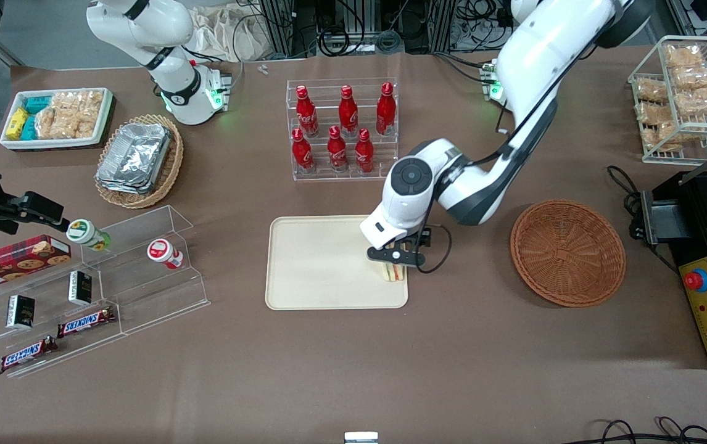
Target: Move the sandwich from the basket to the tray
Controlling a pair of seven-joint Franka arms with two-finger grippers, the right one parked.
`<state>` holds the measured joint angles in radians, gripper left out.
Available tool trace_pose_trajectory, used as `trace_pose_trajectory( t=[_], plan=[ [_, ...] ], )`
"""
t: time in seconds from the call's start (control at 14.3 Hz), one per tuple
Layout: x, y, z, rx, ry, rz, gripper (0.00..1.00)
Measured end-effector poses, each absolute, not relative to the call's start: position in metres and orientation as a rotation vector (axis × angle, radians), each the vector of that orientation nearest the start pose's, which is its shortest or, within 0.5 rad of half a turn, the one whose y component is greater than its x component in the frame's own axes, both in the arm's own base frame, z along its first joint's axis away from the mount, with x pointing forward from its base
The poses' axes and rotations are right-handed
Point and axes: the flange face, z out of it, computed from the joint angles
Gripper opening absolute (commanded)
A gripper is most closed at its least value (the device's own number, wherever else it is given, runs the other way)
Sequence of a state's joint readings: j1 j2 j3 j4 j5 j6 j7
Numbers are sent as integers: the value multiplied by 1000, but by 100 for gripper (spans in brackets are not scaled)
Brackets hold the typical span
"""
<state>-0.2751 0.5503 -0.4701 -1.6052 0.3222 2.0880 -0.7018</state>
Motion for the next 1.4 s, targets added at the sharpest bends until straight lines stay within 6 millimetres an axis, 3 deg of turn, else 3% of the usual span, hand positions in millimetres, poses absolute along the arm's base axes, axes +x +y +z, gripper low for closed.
trace_pose_trajectory(
  t=[0.14,0.28,0.56,0.91,1.4],
  plan=[
    [547,-402,396,-3076,157,-84,100],
    [556,-366,433,-3070,37,-49,100],
    [576,-277,479,-3090,16,102,100],
    [568,-181,538,-3035,160,228,100],
    [539,-81,607,-3074,46,248,100]
  ],
)
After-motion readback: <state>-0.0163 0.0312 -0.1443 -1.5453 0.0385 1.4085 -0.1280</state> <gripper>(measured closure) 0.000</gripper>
